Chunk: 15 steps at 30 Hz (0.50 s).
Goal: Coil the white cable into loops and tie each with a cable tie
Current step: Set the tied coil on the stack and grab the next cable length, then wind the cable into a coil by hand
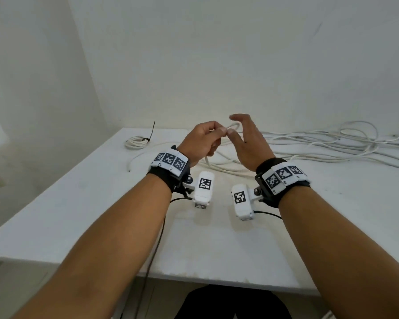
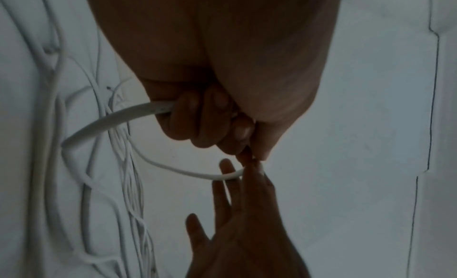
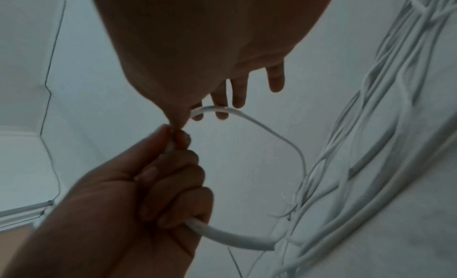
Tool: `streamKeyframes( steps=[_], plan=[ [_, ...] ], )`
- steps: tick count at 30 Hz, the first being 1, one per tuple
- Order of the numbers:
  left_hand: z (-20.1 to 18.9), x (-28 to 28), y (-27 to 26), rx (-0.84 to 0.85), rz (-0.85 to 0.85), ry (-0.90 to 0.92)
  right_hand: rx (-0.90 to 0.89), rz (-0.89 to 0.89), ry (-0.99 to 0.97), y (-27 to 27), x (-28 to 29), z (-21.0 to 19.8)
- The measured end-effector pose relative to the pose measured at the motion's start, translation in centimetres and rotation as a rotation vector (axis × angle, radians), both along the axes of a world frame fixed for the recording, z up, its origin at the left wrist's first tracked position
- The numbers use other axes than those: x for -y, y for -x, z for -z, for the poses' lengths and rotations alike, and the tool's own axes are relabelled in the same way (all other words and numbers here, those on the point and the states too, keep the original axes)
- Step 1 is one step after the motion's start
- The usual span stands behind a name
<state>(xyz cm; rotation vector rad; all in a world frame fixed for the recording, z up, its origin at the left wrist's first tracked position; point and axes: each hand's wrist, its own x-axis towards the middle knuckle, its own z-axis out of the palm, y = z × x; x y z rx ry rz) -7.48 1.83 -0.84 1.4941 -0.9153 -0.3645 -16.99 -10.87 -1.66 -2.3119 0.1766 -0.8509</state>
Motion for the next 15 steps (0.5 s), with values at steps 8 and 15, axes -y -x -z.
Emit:
streamKeyframes(
  steps=[8, 15],
  plan=[
    [0.6, 2.9, 1.8, -0.219, 0.088, -0.015, 0.219, 0.110, -0.171, 1.1, 5.0, 0.3],
    [2.6, 2.9, 2.2, -0.430, 0.196, -0.008, 0.330, 0.205, -0.325, 0.1, 6.2, 0.9]
  ],
)
